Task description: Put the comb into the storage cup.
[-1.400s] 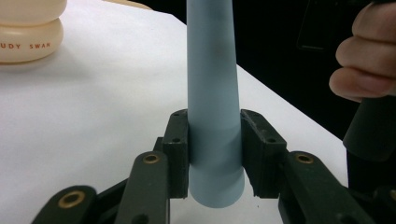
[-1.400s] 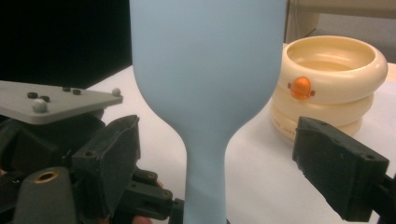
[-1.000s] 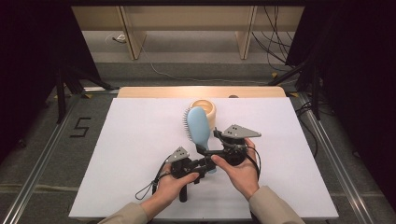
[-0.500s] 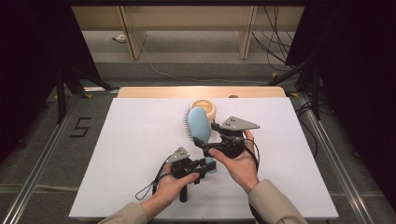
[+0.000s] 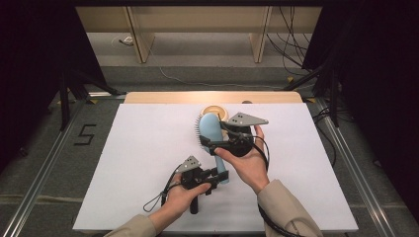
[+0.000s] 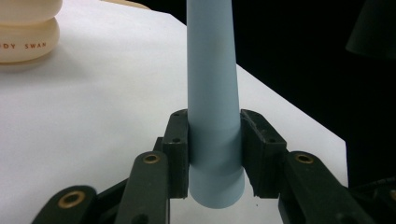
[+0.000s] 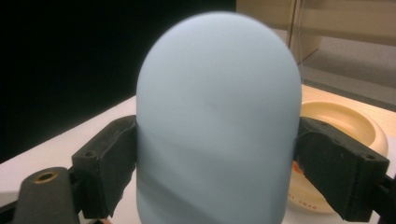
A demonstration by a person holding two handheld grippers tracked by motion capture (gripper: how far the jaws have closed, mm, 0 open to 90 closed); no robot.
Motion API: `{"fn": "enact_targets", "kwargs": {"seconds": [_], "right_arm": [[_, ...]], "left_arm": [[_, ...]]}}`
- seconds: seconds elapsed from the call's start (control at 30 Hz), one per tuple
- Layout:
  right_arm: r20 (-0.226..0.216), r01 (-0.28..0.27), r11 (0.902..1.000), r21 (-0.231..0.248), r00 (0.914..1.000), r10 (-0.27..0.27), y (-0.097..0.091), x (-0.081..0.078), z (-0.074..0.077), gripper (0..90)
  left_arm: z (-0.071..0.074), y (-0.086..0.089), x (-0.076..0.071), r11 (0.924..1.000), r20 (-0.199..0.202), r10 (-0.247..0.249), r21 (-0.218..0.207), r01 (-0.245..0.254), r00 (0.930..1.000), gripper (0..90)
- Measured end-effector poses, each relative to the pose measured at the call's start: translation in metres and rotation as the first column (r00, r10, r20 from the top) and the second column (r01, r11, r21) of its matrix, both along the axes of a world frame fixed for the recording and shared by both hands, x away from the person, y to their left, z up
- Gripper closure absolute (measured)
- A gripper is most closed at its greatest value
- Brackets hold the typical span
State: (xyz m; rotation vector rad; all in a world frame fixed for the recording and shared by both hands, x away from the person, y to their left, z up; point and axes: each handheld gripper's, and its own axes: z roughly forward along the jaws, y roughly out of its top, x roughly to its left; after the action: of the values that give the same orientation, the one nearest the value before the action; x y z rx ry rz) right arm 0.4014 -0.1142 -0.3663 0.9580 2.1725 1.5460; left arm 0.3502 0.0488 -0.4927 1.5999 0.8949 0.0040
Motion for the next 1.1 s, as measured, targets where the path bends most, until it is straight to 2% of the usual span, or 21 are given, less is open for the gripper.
{"fn": "enact_targets", "kwargs": {"seconds": [0.47, 0.9, 1.1], "right_arm": [[-0.036, -0.010, 0.9995, -0.031, 0.9993, 0.009, 0.016, 0.017, 0.008, 16.1], [-0.063, -0.035, 0.9986, -0.038, 0.9975, 0.033, 0.020, 0.020, 0.010, 16.7], [-0.072, -0.042, 0.9982, -0.044, 0.9967, 0.038, 0.020, 0.019, 0.010, 19.9]], "left_arm": [[0.000, -0.001, -0.001, 1.0000, 0.006, -0.005, 0.005, 0.005, 1.0000, 64.3], [-0.001, -0.001, -0.001, 1.0000, 0.007, -0.006, 0.008, 0.006, 1.0000, 64.3], [-0.001, -0.001, -0.001, 0.9999, 0.012, -0.006, 0.016, 0.006, 0.9999, 64.2]]}}
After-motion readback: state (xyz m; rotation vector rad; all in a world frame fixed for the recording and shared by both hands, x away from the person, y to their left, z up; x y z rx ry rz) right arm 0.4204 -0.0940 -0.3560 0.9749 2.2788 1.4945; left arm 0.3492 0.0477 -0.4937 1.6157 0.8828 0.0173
